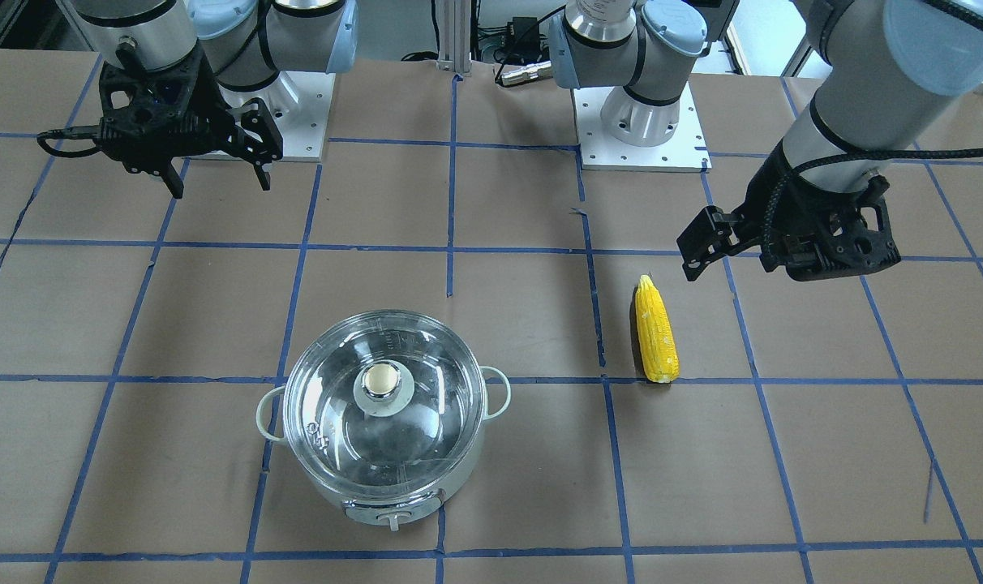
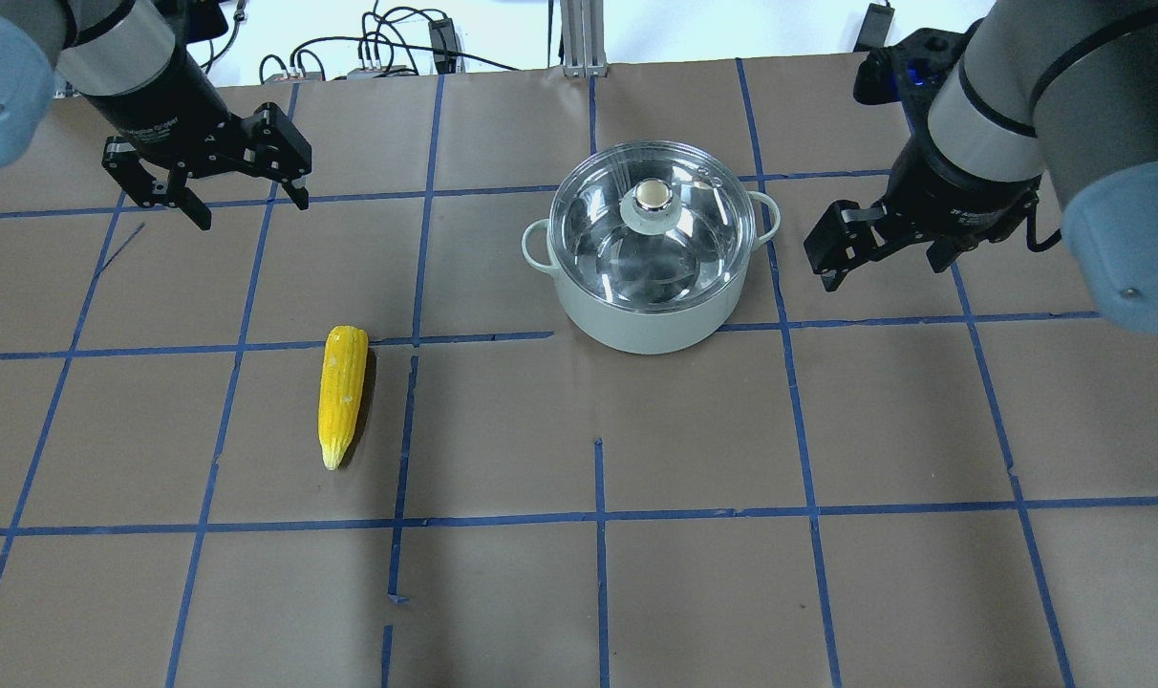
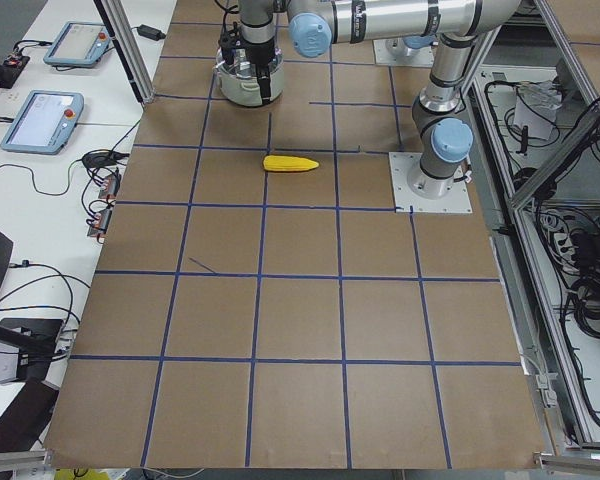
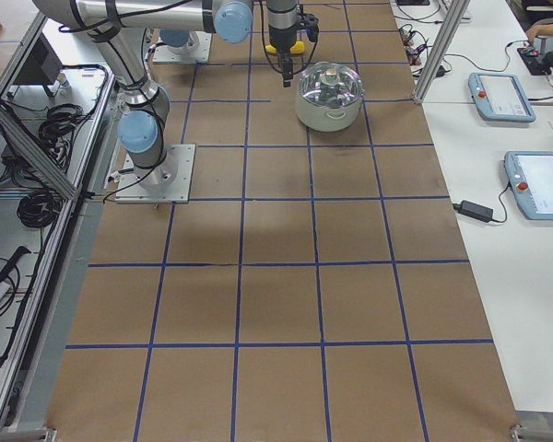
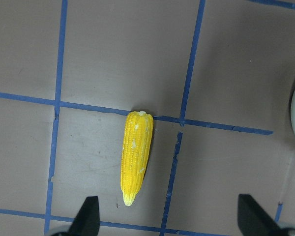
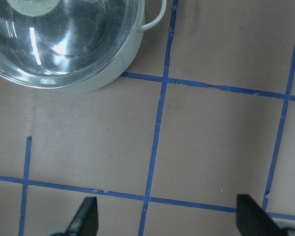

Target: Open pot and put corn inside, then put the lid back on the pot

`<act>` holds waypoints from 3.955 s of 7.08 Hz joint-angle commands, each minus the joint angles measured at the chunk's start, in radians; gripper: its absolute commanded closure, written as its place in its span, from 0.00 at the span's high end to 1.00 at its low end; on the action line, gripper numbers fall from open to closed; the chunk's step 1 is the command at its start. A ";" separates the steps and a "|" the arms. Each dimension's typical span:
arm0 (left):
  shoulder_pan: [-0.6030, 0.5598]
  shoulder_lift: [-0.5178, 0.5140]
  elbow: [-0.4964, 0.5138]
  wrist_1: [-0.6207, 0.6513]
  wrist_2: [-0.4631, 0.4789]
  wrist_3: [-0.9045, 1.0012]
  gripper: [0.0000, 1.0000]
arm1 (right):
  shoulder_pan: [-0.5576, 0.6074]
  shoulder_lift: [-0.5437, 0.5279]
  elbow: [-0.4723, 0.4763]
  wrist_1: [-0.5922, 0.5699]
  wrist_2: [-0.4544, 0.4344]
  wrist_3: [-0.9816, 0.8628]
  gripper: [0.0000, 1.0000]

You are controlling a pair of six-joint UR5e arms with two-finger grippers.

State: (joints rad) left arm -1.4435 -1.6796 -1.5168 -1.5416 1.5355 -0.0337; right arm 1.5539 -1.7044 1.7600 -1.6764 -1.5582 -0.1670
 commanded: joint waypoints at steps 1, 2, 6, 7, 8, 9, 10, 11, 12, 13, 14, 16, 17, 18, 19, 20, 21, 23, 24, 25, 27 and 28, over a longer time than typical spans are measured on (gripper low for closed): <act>-0.001 0.000 0.001 0.000 0.000 0.000 1.00 | 0.000 0.000 -0.002 0.030 -0.003 0.001 1.00; 0.000 -0.002 0.001 0.001 0.000 -0.002 1.00 | 0.000 0.000 -0.002 0.030 -0.003 0.001 1.00; 0.000 -0.008 0.000 0.001 0.002 0.000 1.00 | 0.000 0.015 -0.008 0.014 0.001 0.000 1.00; 0.000 -0.018 0.001 0.011 0.002 -0.002 1.00 | 0.002 0.046 -0.040 0.010 0.012 0.001 1.00; 0.000 -0.020 0.000 0.017 0.002 0.000 1.00 | 0.006 0.090 -0.091 0.012 0.015 0.001 1.00; 0.000 -0.020 -0.003 0.017 0.002 0.000 1.00 | 0.020 0.142 -0.135 0.012 0.015 0.004 1.00; -0.001 -0.018 -0.017 0.017 0.002 0.000 1.00 | 0.059 0.194 -0.163 -0.005 0.015 0.020 1.00; -0.002 -0.015 -0.014 0.017 0.002 0.000 1.00 | 0.108 0.248 -0.201 -0.041 0.015 0.059 1.00; -0.003 -0.018 -0.014 0.018 0.002 -0.002 1.00 | 0.150 0.305 -0.236 -0.081 0.009 0.098 0.99; -0.003 -0.018 -0.010 0.017 0.000 -0.002 1.00 | 0.178 0.355 -0.258 -0.107 0.010 0.142 0.99; -0.003 -0.018 -0.013 0.017 0.000 -0.002 1.00 | 0.195 0.415 -0.289 -0.153 0.010 0.155 0.99; -0.005 -0.020 -0.006 0.017 0.000 0.000 1.00 | 0.224 0.494 -0.338 -0.169 0.013 0.170 1.00; -0.005 -0.017 -0.005 0.017 0.000 0.000 1.00 | 0.227 0.534 -0.373 -0.183 0.009 0.178 0.99; -0.005 -0.018 0.000 0.017 0.000 0.000 1.00 | 0.235 0.564 -0.399 -0.190 0.004 0.181 0.99; -0.005 -0.015 -0.002 0.017 0.000 0.002 1.00 | 0.242 0.577 -0.402 -0.201 0.003 0.182 0.99; -0.005 -0.015 -0.005 0.017 0.002 0.005 1.00 | 0.245 0.594 -0.404 -0.215 0.003 0.185 0.99; -0.005 -0.015 -0.006 0.017 0.002 0.005 1.00 | 0.259 0.597 -0.402 -0.217 0.001 0.194 0.99; -0.003 -0.018 -0.006 0.017 0.002 0.006 1.00 | 0.264 0.597 -0.398 -0.217 -0.002 0.201 0.99; -0.003 -0.017 -0.014 0.017 0.002 0.009 1.00 | 0.264 0.598 -0.396 -0.215 0.000 0.205 0.99; -0.003 -0.015 -0.016 0.017 0.002 0.009 1.00 | 0.264 0.600 -0.392 -0.215 0.000 0.205 0.99; -0.003 -0.018 -0.019 0.017 0.002 0.003 1.00 | 0.264 0.603 -0.386 -0.215 0.000 0.202 0.86; -0.005 -0.018 -0.013 0.017 0.002 0.003 1.00 | 0.264 0.603 -0.389 -0.215 0.001 0.202 0.62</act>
State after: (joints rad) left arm -1.4468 -1.6974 -1.5332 -1.5248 1.5370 -0.0287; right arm 1.8177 -1.1022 1.3727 -1.8914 -1.5582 0.0359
